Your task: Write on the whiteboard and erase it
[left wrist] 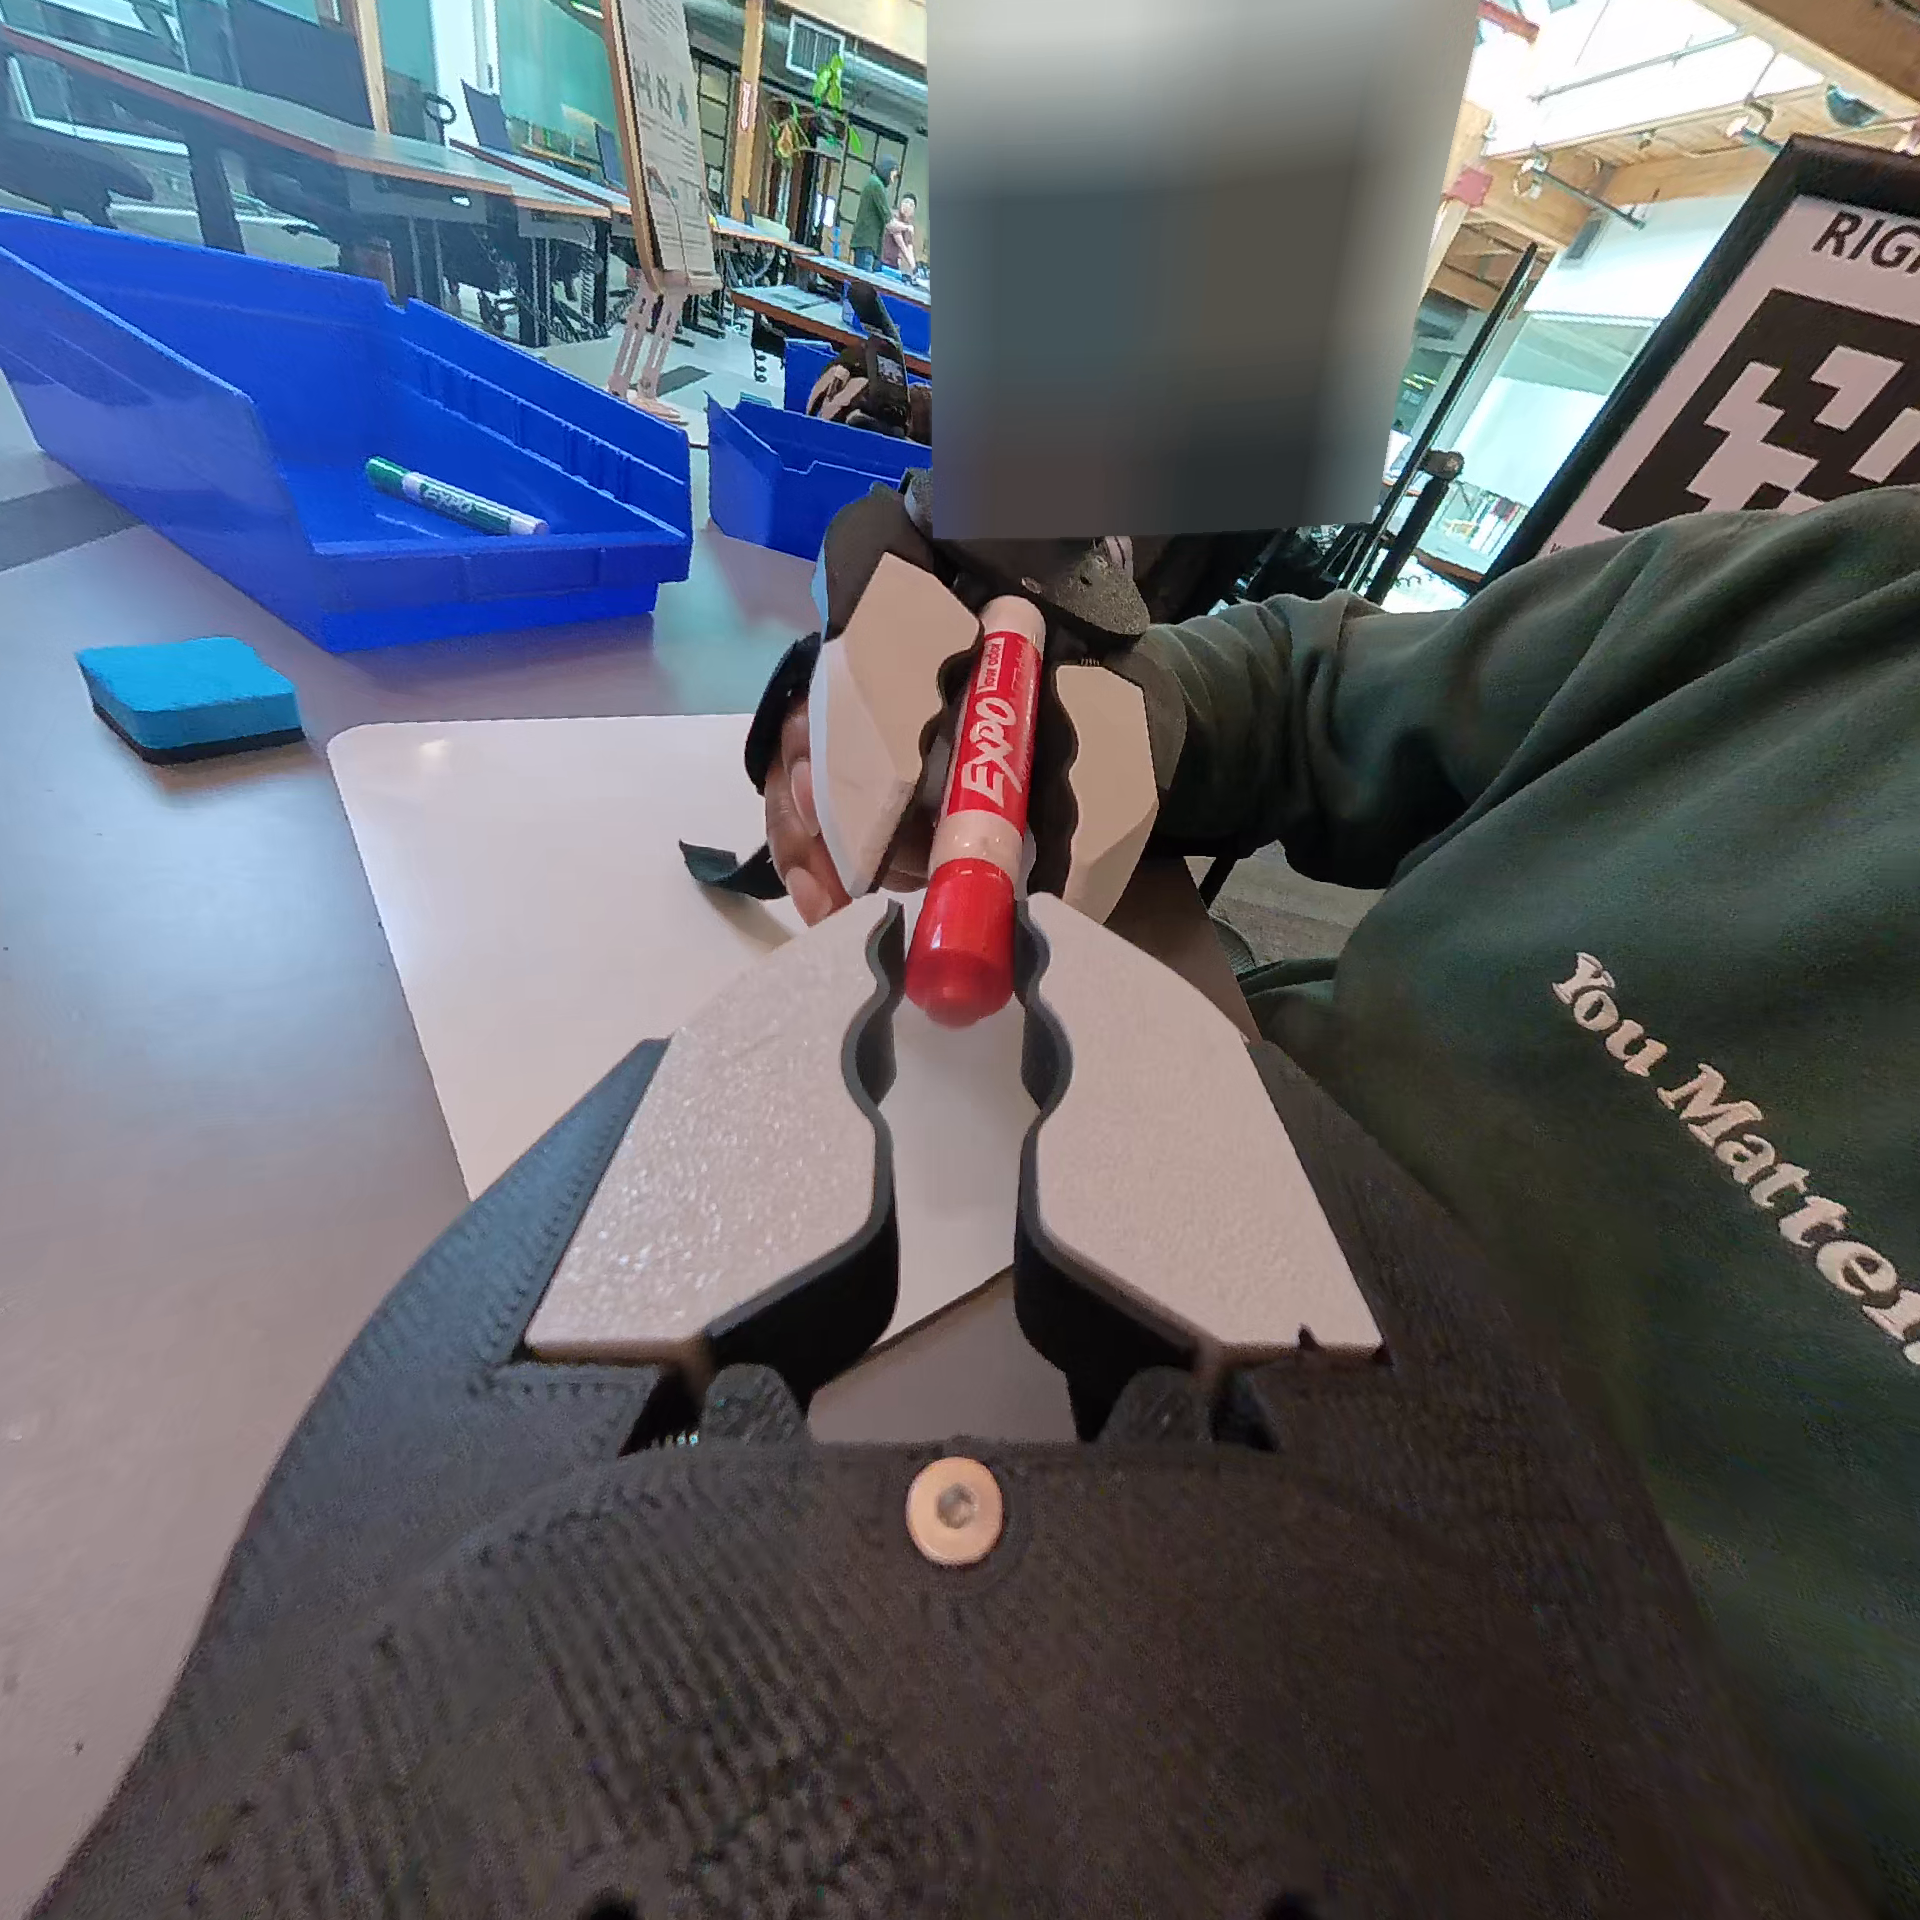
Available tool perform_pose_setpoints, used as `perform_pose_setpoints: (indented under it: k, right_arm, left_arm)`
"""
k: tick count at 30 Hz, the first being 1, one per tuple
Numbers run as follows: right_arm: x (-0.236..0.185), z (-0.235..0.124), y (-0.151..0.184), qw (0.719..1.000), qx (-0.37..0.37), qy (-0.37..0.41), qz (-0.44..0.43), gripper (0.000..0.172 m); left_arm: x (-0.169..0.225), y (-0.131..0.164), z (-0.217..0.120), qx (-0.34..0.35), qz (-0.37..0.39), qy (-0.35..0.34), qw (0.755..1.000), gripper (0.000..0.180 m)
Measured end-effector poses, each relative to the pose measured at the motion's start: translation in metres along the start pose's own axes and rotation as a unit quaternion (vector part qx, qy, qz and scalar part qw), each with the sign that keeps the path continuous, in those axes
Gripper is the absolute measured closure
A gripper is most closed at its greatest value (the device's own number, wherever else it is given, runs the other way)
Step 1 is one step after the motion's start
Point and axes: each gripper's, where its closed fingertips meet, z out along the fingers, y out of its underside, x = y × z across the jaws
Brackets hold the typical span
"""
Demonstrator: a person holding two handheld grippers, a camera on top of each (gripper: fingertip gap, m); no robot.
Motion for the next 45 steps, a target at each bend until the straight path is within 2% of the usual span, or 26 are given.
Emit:
perform_pose_setpoints:
  k: [6, 9, 22, 23, 24, 25, 26, 27, 29, 31, 33, 36, 39, 45]
  right_arm:
    - [0.002, 0.0, -0.009, 0.998, 0.024, -0.015, 0.047, 0.139]
    - [0.003, -0.001, -0.011, 0.995, 0.032, -0.035, 0.082, 0.14]
    - [-0.003, -0.009, -0.025, 0.997, 0.031, -0.055, 0.051, 0.141]
    - [-0.002, -0.012, -0.024, 0.997, 0.03, -0.055, 0.048, 0.141]
    - [0.011, -0.031, -0.038, 0.994, 0.079, -0.04, 0.069, 0.141]
    - [0.031, -0.067, -0.057, 0.986, 0.135, -0.018, 0.1, 0.14]
    - [0.042, -0.091, -0.059, 0.989, 0.129, 0.017, 0.076, 0.14]
    - [0.043, -0.099, -0.05, 0.993, 0.091, 0.042, 0.054, 0.14]
    - [0.037, -0.092, -0.023, 0.997, 0.023, 0.045, 0.053, 0.139]
    - [0.037, -0.081, -0.005, 0.997, -0.017, 0.039, 0.057, 0.138]
    - [0.035, -0.072, 0.009, 0.996, -0.054, 0.023, 0.069, 0.138]
    - [0.033, -0.059, 0.037, 0.989, -0.126, 0.016, 0.073, 0.137]
    - [0.029, -0.046, 0.052, 0.984, -0.167, 0.004, 0.068, 0.135]
    - [0.02, -0.024, 0.071, 0.969, -0.234, -0.027, 0.067, 0.137]
  left_arm:
    - [0.001, -0.007, -0.002, 0.017, 0.033, -0.004, 0.999, 0.161]
    - [0.001, -0.007, -0.002, 0.025, 0.02, 0.006, 0.999, 0.161]
    - [0.012, -0.015, 0.001, 0.04, 0.005, 0.04, 0.998, 0.161]
    - [0.012, -0.014, -0.001, 0.038, 0.005, 0.039, 0.999, 0.161]
    - [0.002, -0.02, -0.017, 0.064, -0.011, 0.02, 0.998, 0.162]
    - [-0.016, -0.027, -0.049, 0.108, -0.044, -0.005, 0.993, 0.163]
    - [-0.024, -0.024, -0.072, 0.119, -0.055, -0.019, 0.991, 0.162]
    - [-0.025, -0.014, -0.076, 0.1, -0.037, -0.039, 0.994, 0.162]
    - [-0.019, -0.003, -0.059, 0.066, -0.005, -0.045, 0.997, 0.161]
    - [-0.026, -0.005, -0.049, 0.048, 0.002, -0.062, 0.997, 0.161]
    - [-0.035, -0.007, -0.049, 0.038, 0.016, -0.1, 0.994, 0.161]
    - [-0.04, 0.01, -0.047, 0.009, 0.043, -0.133, 0.99, 0.161]
    - [-0.045, 0.028, -0.044, -0.028, 0.059, -0.153, 0.986, 0.161]
    - [-0.045, 0.038, -0.04, -0.042, 0.064, -0.153, 0.985, 0.161]
